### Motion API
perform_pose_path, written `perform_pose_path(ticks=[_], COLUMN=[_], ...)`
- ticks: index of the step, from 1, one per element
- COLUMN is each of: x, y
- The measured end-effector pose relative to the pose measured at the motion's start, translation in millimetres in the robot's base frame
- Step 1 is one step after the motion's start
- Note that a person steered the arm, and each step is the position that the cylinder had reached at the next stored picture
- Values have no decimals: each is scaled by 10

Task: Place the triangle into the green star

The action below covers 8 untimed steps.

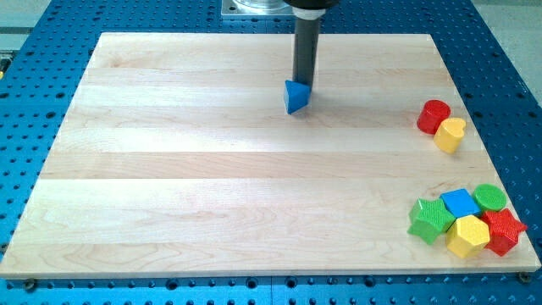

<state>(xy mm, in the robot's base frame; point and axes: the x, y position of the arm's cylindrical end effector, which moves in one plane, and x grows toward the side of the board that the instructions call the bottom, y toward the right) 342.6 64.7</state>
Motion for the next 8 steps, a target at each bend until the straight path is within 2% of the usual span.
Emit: perform_pose_path(ticks=[1,2,3,4,6,8], x=[306,111,-289,-243,703,1038], y=[106,99,12,-227,-213,136])
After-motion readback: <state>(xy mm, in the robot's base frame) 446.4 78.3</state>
